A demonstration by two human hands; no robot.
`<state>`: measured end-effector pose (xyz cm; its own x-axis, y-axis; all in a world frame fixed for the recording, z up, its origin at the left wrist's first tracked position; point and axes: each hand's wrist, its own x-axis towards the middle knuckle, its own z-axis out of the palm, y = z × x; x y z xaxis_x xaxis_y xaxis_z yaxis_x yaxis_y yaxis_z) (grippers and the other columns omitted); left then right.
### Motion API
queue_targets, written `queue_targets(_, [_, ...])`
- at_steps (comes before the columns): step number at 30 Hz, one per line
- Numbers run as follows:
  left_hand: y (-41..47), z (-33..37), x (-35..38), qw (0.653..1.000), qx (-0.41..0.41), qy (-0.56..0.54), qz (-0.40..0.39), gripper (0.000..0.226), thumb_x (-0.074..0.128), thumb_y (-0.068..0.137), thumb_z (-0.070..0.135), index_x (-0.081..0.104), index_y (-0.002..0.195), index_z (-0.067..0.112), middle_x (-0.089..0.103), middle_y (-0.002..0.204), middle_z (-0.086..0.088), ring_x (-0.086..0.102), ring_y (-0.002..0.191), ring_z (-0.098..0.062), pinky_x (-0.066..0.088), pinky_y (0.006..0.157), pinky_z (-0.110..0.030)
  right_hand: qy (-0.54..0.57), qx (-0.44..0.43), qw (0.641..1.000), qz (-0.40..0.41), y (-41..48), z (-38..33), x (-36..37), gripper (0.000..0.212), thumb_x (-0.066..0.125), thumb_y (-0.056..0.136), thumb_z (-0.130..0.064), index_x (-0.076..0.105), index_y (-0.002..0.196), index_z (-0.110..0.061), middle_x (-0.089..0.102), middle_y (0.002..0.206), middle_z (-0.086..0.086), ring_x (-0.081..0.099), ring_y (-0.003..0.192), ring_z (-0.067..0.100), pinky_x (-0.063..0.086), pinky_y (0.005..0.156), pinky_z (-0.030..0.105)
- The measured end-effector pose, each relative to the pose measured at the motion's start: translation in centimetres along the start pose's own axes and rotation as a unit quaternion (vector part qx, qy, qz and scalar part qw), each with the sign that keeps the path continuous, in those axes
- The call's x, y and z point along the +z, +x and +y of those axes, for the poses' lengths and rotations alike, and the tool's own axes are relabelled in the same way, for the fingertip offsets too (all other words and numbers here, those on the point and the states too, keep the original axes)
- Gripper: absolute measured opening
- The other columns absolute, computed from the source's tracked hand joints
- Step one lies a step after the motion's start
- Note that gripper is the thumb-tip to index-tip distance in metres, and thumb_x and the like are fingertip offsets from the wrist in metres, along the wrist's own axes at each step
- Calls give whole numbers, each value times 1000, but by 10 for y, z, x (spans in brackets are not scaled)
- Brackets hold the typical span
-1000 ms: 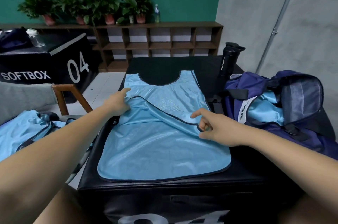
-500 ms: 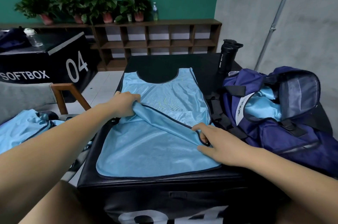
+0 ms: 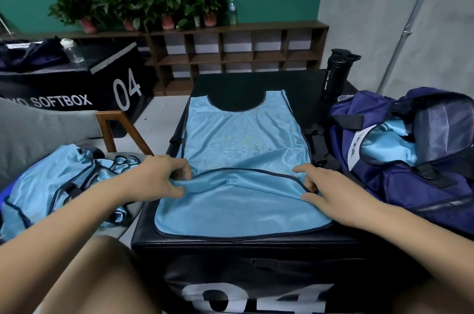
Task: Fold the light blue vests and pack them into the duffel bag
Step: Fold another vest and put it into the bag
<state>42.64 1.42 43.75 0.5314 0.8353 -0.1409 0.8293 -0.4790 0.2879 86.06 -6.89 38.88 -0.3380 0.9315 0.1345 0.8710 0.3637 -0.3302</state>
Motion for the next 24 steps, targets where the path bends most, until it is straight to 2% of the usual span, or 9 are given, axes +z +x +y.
queue_targets(5, [-30,10,21,999,33,-8,-8,20,78,79,24,61,86,33,65,90,15,60,91,-6,43,75,-17,-28,-21,999,-29,-19,5,-13,41,68,100,-35,52,136,-45,52,104,-24,52,103,2,49,95,31])
queue_targets(8, [-43,5,31,999,45,5,-24,21,75,79,28,60,86,39,65,93,19,58,94,-3,46,81,-20,-26,-46,997,-47,-33,2,-22,30,69,100,-30,58,125,-44,53,104,-29,50,106,-2,47,95,27])
queue_targets(13, [-63,0,31,998,54,12,-26,26,72,78,24,62,88,45,65,93,21,59,92,-2,48,79,-20,-30,-51,997,-45,-49,-2,-27,31,69,96,-22,56,114,-45,52,104,-28,53,106,2,44,91,22])
queue_targets(15, [-67,3,30,998,47,-6,-50,22,72,81,30,64,91,47,67,92,19,63,88,-3,52,79,-24,-54,-58,995,-58,-51,-4,-26,27,66,92,-22,54,107,-41,50,101,-26,50,103,2,42,90,22])
queue_targets(18, [-66,10,27,995,33,-45,-77,8,72,90,38,68,92,44,73,88,17,69,81,-7,57,81,-35,-68,-67,992,-83,-52,-7,-25,16,62,86,-32,51,96,-38,52,96,-22,49,99,4,43,90,25])
queue_targets(20, [-59,15,21,996,16,-77,-47,6,69,96,40,70,91,38,76,84,13,70,76,-11,59,80,-38,-67,-64,992,-84,-49,-9,-25,9,60,86,-38,51,90,-37,54,93,-20,52,95,4,45,89,26])
queue_targets(22, [-46,15,16,995,-15,-95,34,23,65,101,50,68,90,31,73,74,6,68,65,-14,58,70,-37,-65,-53,993,-82,-43,-11,-27,10,58,90,-42,51,86,-36,56,91,-18,55,93,5,46,86,26])
queue_targets(24, [-26,12,15,987,-49,-85,128,31,65,102,52,66,85,26,70,67,2,66,59,-15,56,62,-38,-48,-49,995,-74,-35,-14,-28,13,57,96,-42,53,86,-35,58,89,-15,58,89,7,49,82,29])
